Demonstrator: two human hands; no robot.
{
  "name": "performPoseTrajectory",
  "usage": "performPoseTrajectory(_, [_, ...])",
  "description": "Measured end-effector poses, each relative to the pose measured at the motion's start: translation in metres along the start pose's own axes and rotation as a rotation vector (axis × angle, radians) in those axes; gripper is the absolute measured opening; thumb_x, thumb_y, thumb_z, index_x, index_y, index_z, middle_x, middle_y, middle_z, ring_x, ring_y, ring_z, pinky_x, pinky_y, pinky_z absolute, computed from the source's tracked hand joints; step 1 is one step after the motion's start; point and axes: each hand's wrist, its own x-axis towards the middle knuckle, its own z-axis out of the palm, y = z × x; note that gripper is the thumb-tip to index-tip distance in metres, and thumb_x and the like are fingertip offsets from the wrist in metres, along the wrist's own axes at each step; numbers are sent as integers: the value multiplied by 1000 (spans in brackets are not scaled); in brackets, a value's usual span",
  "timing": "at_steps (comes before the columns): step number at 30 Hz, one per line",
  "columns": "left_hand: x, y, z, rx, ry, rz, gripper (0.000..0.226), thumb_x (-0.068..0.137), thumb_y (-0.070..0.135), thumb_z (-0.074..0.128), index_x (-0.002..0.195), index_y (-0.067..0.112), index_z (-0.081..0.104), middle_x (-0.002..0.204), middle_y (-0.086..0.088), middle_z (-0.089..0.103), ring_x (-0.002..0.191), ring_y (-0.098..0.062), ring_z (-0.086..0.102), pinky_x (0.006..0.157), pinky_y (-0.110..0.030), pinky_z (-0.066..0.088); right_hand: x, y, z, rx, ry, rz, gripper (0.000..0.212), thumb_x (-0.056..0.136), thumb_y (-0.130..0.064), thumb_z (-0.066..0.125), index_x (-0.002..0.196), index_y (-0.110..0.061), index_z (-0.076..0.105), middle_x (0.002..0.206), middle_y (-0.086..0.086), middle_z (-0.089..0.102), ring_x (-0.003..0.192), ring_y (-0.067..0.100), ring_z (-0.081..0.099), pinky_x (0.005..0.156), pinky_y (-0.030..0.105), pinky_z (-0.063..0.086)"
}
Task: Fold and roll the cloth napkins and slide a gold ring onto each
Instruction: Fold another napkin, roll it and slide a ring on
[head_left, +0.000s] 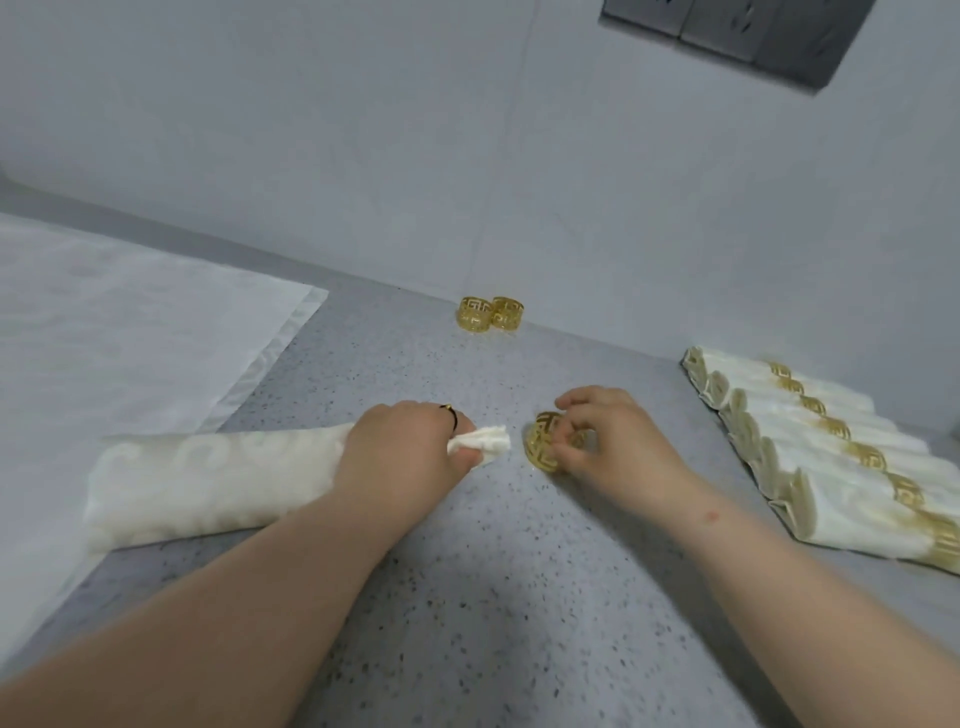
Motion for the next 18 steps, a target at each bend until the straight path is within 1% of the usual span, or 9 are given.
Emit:
performPoseTrajectory(1, [0,0,1,-5,-1,-1,52,67,46,23,90,22,63,88,0,65,84,-17,58,63,-27,32,-4,-2,-1,2,-6,10,6,84,-22,62,87,-22,58,130,-2,49,122,15,38,95,20,26])
performPoseTrajectory(3, [-1,2,-1,-5,3,-1,56,68,46,22,97,23,64,91,0,66,87,-18,59,67,-26,35,-9,-4,-4,41,-21,49,29,83,-25,64,110,-20,55,129,-2,47,120,15,42,93,21,30])
performPoseTrajectory(6, [-3,4,-1,-2,27,-5,45,80,45,29,104,26,63,94,1,66,89,-17,59,71,-26,38,-10,-7,-2,116,-75,132,55,81,-27,66,130,-20,43,133,-2,45,122,17,43,100,26,34])
performPoseTrajectory(9, [-4,6,-2,-28,32,-37,40,79,40,36,109,30,60,97,3,65,89,-16,57,64,-24,35,-9,-8,5,172,-49,172,50,82,-24,64,129,-19,46,129,1,51,121,21,45,102,30,37])
performPoseTrajectory(11, [-5,7,-3,-33,28,-42,42,78,40,35,112,31,59,99,3,65,90,-16,57,58,-19,31,-13,-9,4,281,-11,218,50,83,-21,65,129,-19,45,123,1,52,113,19,50,94,26,40])
performPoseTrajectory(12, [-6,8,-4,-48,26,-49,37,83,36,38,114,30,58,101,3,64,93,-16,57,60,-22,31,-18,-10,1,363,14,251,49,83,-19,65,128,-21,44,117,-1,51,104,17,53,87,23,42])
performPoseTrajectory(14, [-7,10,-6,-90,38,-50,34,87,32,41,117,29,57,106,4,64,98,-16,57,65,-24,29,-30,-15,0,639,93,348,46,82,-14,66,121,-24,44,102,-7,50,84,9,54,72,18,44])
performPoseTrajectory(16, [-10,18,-7,-134,59,-9,48,76,38,32,115,30,59,106,5,65,98,-16,57,66,-21,31,-43,-17,4,972,147,440,45,80,-7,67,118,-20,45,98,-3,56,81,11,56,74,19,45])
performPoseTrajectory(18, [-17,25,-10,-256,67,-9,55,65,37,30,110,31,61,104,7,66,96,-14,58,68,-19,35,-54,-20,9,1146,142,500,43,80,-2,65,117,-14,47,103,6,61,87,19,59,82,26,48])
